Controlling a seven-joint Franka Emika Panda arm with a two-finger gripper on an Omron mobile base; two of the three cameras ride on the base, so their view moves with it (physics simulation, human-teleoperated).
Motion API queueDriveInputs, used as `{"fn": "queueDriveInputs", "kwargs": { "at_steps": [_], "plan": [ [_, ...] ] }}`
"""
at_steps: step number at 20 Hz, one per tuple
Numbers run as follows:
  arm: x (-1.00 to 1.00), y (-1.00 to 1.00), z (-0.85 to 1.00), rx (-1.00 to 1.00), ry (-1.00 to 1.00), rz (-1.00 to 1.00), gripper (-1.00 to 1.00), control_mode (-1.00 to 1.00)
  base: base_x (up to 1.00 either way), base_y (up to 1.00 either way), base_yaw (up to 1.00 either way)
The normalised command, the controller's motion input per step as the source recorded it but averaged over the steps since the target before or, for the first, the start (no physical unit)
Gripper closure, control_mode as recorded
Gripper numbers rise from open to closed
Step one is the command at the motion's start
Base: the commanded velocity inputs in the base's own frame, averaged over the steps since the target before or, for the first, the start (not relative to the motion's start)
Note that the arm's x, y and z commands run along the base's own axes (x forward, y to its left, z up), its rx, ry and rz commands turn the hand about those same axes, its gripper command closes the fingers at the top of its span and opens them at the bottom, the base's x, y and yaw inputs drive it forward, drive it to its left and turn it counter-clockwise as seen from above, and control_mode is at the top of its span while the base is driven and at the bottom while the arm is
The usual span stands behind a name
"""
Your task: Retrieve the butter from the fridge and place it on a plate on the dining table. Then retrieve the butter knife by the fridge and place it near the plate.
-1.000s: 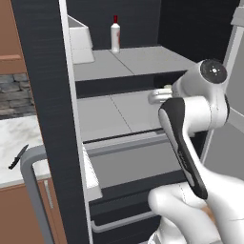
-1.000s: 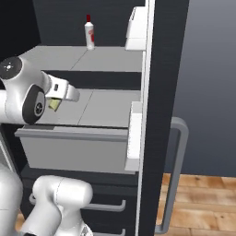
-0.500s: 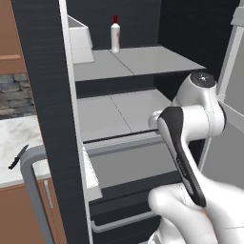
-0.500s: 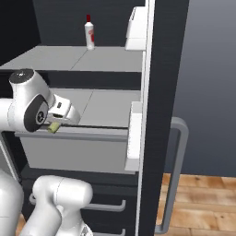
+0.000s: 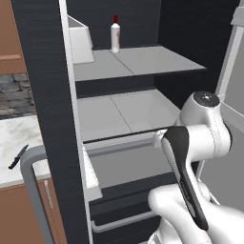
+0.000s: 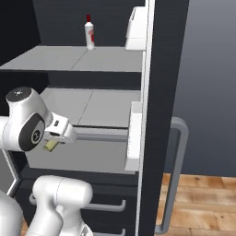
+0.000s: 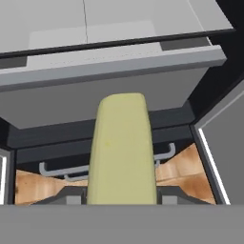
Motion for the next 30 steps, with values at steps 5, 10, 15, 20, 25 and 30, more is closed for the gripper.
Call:
{"fn": "queueDriveInputs", "kwargs": {
  "at_steps": [5,10,15,20,25,30],
  "plan": [
    [-0.06,0.00,-0.06,-0.01,-0.04,0.01,1.00,-1.00,0.00,0.00,0.00],
    [0.00,0.00,0.00,0.00,0.00,0.00,1.00,-1.00,0.00,0.00,0.00],
    [-0.05,0.00,0.00,0.00,0.00,0.00,1.00,1.00,-0.10,0.00,0.00],
    [0.00,0.00,0.00,0.00,0.00,0.00,1.00,1.00,-0.83,0.00,-0.02],
    [0.00,0.00,0.00,0.00,0.00,0.00,1.00,1.00,-0.75,0.00,-0.28],
    [0.00,0.00,0.00,0.00,0.00,0.00,1.00,1.00,-0.60,0.09,-0.45]
  ]
}}
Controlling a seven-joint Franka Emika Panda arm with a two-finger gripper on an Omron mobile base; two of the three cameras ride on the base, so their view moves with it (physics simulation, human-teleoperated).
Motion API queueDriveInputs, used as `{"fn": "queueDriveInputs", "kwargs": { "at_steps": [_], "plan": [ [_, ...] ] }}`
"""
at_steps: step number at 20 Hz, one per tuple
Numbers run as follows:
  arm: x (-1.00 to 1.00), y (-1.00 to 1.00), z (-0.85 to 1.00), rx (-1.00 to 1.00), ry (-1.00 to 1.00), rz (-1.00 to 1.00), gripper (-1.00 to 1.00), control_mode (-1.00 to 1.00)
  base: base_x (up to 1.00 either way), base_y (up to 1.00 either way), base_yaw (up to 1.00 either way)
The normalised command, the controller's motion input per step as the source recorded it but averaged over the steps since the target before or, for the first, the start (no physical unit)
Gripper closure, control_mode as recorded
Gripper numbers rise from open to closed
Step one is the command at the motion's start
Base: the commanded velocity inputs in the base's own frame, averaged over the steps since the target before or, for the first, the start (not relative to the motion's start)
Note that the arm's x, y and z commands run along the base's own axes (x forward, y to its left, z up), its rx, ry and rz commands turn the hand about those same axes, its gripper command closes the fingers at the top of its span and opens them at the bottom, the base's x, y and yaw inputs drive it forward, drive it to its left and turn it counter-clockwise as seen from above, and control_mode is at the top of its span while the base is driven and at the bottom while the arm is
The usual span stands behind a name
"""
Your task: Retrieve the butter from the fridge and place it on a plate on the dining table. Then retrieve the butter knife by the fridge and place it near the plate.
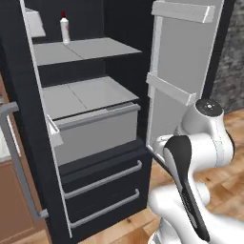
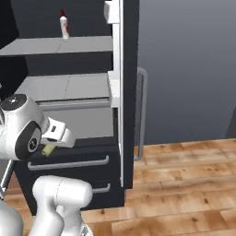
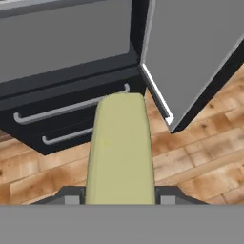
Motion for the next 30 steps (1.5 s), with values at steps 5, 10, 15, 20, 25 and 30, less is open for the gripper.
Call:
{"fn": "queueDriveInputs", "kwargs": {
  "at_steps": [5,10,15,20,25,30],
  "plan": [
    [0.00,0.00,0.00,0.00,0.00,0.00,1.00,1.00,-0.86,-0.04,-0.46],
    [0.00,0.00,0.00,0.00,0.00,0.00,1.00,1.00,-0.93,-0.20,-0.50],
    [0.00,0.00,0.00,0.00,0.00,0.00,1.00,1.00,-0.30,-0.41,-0.80],
    [0.00,0.00,0.00,0.00,0.00,0.00,1.00,1.00,-0.01,-0.48,-0.89],
    [0.00,0.00,0.00,0.00,0.00,0.00,1.00,1.00,0.00,-0.70,-0.86],
    [0.00,0.00,0.00,0.00,0.00,0.00,1.00,1.00,0.13,-0.89,-0.70]
  ]
}}
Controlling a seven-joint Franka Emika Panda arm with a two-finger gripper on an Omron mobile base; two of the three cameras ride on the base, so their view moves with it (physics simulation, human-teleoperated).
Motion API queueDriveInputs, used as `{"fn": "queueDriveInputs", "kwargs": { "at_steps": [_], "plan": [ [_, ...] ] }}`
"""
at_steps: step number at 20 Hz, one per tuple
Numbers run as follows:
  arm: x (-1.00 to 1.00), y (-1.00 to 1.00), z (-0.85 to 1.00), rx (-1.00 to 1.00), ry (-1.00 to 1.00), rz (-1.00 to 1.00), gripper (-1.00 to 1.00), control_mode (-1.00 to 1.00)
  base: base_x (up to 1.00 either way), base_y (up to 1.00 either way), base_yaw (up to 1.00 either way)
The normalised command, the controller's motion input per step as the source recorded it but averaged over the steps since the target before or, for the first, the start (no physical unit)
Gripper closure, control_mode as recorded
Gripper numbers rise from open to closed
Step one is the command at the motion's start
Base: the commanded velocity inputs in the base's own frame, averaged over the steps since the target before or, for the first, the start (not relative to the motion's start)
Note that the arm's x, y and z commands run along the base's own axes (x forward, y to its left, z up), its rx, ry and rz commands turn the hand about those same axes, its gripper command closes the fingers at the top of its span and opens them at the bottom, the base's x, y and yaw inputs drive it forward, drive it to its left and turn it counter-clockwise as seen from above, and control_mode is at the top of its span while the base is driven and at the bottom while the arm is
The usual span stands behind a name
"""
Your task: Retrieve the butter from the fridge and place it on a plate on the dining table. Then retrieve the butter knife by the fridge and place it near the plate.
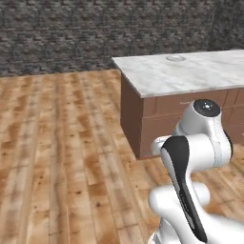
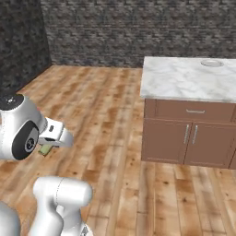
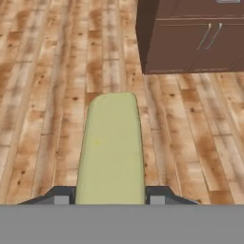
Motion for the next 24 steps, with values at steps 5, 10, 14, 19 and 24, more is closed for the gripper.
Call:
{"fn": "queueDriveInputs", "kwargs": {
  "at_steps": [5,10,14,19,24],
  "plan": [
    [0.00,0.00,0.00,0.00,0.00,0.00,1.00,1.00,0.85,-0.77,-0.33],
    [0.00,0.00,0.00,0.00,0.00,0.00,1.00,1.00,1.00,-0.08,0.10],
    [0.00,0.00,0.00,0.00,0.00,0.00,1.00,1.00,1.00,0.06,0.23],
    [0.00,0.00,0.00,0.00,0.00,0.00,1.00,1.00,1.00,0.62,-0.02],
    [0.00,0.00,0.00,0.00,0.00,0.00,1.00,1.00,0.97,1.00,-0.39]
  ]
}}
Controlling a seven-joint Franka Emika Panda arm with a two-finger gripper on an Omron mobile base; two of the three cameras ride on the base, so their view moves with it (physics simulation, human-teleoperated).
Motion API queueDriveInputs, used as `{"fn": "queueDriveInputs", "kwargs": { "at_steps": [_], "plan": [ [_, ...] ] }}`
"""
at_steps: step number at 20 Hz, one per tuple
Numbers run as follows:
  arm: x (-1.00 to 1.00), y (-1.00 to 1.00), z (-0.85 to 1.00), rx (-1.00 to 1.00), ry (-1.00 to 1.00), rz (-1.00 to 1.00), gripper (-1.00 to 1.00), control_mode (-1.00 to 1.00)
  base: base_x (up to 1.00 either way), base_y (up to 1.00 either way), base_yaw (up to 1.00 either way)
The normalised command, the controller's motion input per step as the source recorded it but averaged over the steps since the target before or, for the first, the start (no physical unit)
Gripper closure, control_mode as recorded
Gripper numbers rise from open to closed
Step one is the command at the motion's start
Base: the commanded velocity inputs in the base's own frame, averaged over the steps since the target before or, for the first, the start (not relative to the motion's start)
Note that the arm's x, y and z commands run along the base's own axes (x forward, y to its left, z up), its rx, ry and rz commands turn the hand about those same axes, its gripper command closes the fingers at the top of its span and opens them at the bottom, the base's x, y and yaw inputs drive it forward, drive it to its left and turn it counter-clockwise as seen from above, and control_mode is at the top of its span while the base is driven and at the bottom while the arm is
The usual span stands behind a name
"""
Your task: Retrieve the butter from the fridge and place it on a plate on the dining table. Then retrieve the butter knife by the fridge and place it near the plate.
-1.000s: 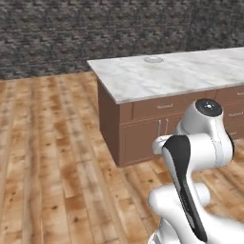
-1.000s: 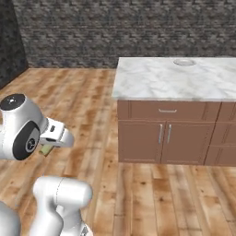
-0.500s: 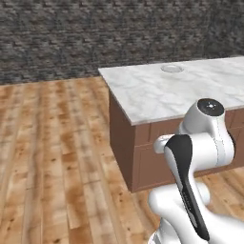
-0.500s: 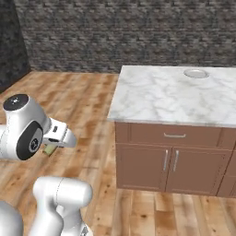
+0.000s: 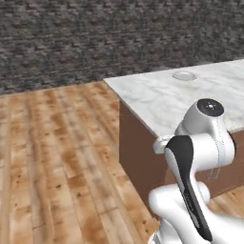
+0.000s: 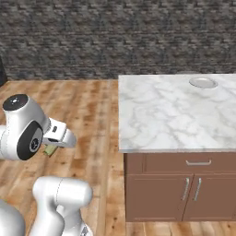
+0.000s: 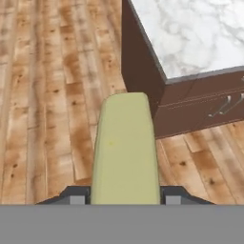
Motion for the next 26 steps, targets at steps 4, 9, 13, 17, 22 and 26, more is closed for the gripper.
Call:
{"fn": "queueDriveInputs", "kwargs": {
  "at_steps": [4,9,13,17,22,26],
  "plan": [
    [0.00,0.00,0.00,0.00,0.00,0.00,1.00,1.00,0.87,1.00,-0.27],
    [0.00,0.00,0.00,0.00,0.00,0.00,1.00,1.00,0.82,1.00,-0.33],
    [0.00,0.00,0.00,0.00,0.00,0.00,1.00,1.00,0.83,1.00,-0.44],
    [0.00,0.00,0.00,0.00,0.00,0.00,1.00,1.00,0.89,1.00,-0.48],
    [0.00,0.00,0.00,0.00,0.00,0.00,1.00,1.00,0.82,1.00,-0.50],
    [0.00,0.00,0.00,0.00,0.00,0.00,1.00,1.00,0.68,1.00,-0.53]
  ]
}}
